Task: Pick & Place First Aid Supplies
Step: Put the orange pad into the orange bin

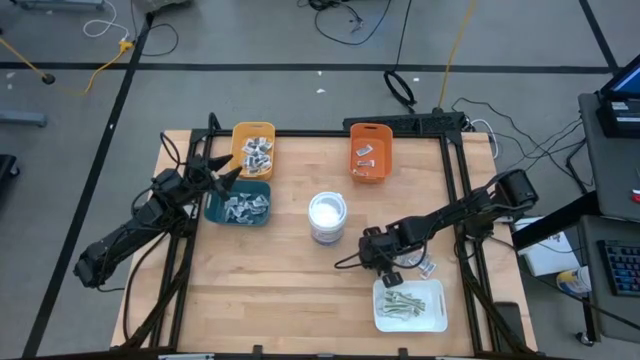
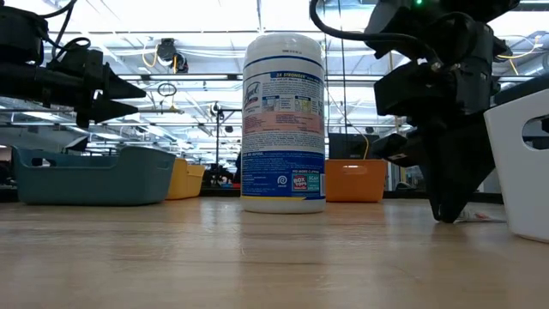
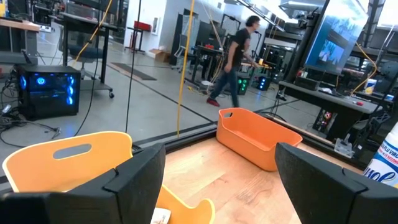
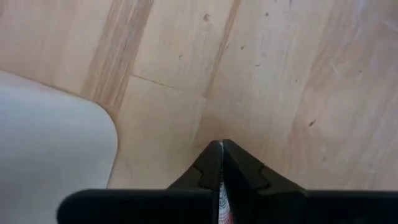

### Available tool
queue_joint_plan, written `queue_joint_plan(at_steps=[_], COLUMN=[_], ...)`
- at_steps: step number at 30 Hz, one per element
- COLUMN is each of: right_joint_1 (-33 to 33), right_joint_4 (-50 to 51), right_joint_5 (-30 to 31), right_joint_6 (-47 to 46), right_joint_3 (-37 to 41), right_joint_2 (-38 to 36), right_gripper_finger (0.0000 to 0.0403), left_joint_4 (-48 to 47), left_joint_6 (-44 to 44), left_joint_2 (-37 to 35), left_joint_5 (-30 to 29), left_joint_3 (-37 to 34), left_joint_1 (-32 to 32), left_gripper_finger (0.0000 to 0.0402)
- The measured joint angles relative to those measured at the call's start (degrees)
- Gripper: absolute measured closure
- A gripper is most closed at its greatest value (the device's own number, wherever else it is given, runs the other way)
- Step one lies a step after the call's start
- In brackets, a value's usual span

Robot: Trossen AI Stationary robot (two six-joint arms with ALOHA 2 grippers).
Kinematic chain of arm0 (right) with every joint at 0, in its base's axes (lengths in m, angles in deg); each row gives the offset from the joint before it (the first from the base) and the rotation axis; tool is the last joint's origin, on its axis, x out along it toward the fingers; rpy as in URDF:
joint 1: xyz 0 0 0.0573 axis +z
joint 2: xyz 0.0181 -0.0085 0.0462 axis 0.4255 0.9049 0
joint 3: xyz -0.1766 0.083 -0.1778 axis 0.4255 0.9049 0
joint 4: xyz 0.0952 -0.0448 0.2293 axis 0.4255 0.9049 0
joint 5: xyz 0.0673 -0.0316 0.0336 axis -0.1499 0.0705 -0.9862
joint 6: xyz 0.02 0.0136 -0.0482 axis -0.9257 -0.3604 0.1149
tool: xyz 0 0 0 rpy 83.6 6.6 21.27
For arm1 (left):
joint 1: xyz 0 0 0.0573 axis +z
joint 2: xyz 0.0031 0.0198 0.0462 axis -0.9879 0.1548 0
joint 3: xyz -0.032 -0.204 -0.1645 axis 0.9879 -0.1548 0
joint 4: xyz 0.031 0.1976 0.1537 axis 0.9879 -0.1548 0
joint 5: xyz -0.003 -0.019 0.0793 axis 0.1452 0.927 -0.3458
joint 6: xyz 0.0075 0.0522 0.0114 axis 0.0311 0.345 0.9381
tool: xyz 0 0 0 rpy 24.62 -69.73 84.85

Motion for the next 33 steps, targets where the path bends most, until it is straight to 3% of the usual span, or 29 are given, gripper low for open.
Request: queue_joint_plan(at_steps=[16, 21, 27, 33], right_joint_1=[-4.1, -6.4, -12.1, -22.0], right_joint_4=[19.1, 21.0, 21.1, 20.8], right_joint_5=[1.4, 2.3, 2.3, 4.2], right_joint_6=[1.3, 1.5, 4.5, 11.1], right_joint_3=[-0.7, -0.7, -1.0, -4.6], right_joint_2=[-15.7, -20.5, -22.3, -20.5], right_gripper_finger=[0.0402, 0.0402, 0.0402, 0.0403], left_joint_4=[0.0, 0.0, 0.0, 0.0], left_joint_6=[0.0, 0.0, 0.0, 0.0], left_joint_2=[0.0, 0.0, 0.0, 0.0], left_joint_5=[0.0, 0.0, 0.0, 0.0], left_joint_3=[0.0, 0.0, 0.0, 0.0], left_joint_1=[0.0, 0.0, 0.0, 0.0], left_gripper_finger=[0.0096, 0.0096, 0.0096, 0.0096])
